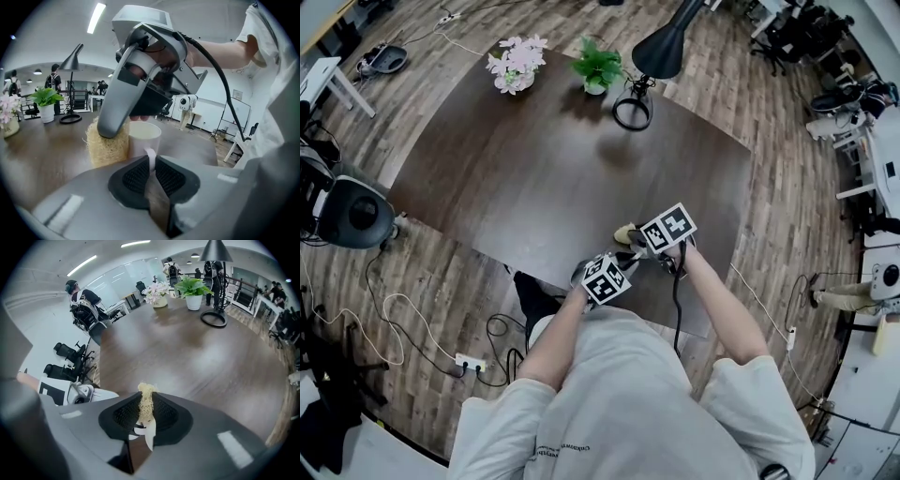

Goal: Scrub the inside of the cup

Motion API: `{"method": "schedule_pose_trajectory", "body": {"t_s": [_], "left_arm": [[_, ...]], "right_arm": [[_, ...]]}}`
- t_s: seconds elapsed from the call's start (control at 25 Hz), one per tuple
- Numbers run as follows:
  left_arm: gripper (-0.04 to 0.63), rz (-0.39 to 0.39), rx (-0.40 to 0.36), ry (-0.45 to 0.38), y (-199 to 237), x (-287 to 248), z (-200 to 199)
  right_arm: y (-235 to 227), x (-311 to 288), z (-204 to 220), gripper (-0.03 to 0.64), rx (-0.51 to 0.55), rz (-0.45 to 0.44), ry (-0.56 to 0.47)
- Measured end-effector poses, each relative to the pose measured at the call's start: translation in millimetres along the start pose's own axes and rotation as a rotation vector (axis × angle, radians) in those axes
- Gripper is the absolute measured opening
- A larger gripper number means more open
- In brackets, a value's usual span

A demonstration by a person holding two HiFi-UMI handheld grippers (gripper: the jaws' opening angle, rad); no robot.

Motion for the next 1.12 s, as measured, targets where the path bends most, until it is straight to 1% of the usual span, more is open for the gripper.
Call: {"method": "schedule_pose_trajectory", "body": {"t_s": [0.12,0.24,0.32,0.56,0.68,0.8,1.0,1.12], "left_arm": [[0.041,-0.061,-0.018,-0.005,-2,-4,-2],[0.041,-0.094,-0.014,-0.019,-5,-7,-5],[0.041,-0.099,-0.009,-0.028,-4,-9,-6],[0.041,-0.082,0.002,-0.03,-5,-11,-6],[0.041,-0.078,0.002,-0.027,-3,-10,-6],[0.041,-0.071,0.004,-0.026,-2,-9,-5],[0.043,-0.053,0.016,-0.029,-2,-8,-5],[0.044,-0.047,0.016,-0.031,-1,-8,-5]], "right_arm": [[4,-1,11,0.091,0.002,0.016,0.038],[7,-1,19,0.089,-0.003,0.04,0.05],[8,-1,20,0.089,0.012,0.067,0.046],[12,-6,13,0.091,0.127,0.135,0.074],[11,-8,5,0.091,0.164,0.159,0.086],[4,-10,1,0.091,0.151,0.157,0.092],[-12,-9,-1,0.091,0.069,0.133,0.076],[-22,-8,-3,0.091,0.053,0.144,0.065]]}}
Point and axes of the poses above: the fingertips, and each gripper's own axes: x backward along the fingers, y to its left, z out of its underside, the point moved 7 cm from there along x, backward along the fingers, and after that the axes turned 12 degrees about z, right-handed, at the moved point
